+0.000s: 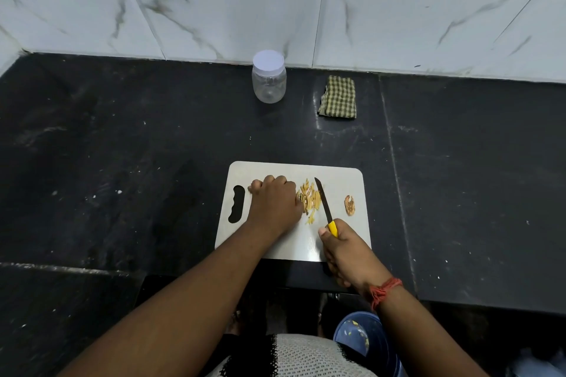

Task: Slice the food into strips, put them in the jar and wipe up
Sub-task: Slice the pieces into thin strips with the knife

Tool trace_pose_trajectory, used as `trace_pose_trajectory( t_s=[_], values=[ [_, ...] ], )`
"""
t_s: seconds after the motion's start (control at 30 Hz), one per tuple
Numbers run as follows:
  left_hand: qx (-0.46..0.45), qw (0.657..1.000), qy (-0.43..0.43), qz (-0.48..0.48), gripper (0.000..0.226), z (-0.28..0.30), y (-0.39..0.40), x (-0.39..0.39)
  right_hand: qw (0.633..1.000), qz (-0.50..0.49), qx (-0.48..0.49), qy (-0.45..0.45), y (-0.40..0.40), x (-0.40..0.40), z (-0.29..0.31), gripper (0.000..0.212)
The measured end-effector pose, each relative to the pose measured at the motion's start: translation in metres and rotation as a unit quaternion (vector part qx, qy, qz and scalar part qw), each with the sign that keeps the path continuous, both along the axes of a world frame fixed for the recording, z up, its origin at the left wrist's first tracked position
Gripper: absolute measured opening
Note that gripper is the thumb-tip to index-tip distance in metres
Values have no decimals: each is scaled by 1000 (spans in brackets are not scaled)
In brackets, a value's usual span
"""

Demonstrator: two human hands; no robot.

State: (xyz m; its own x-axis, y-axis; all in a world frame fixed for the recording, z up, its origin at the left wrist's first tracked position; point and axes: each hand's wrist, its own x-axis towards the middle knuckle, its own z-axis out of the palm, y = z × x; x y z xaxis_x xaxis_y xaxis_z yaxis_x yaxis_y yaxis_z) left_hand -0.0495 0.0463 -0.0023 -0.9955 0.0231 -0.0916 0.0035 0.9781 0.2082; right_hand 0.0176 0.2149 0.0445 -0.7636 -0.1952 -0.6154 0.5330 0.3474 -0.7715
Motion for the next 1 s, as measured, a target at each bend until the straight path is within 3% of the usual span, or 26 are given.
trace_pose_trajectory(
  t_s=[0.33,0.6,0.9,1.0],
  values=[
    [66,996,65,-18,22,-3,-4,10,1000,-7,-15,2,-4,0,0,25],
    [80,972,201,94,18,-5,-46,25,1000,8,-7,3,-5,-2,1,23],
    [106,985,108,79,41,-17,-77,36,999,27,-18,5,-20,-8,-2,26],
    [86,989,98,73,35,-13,-74,32,999,30,-21,9,-26,-10,-3,24]
  ],
)
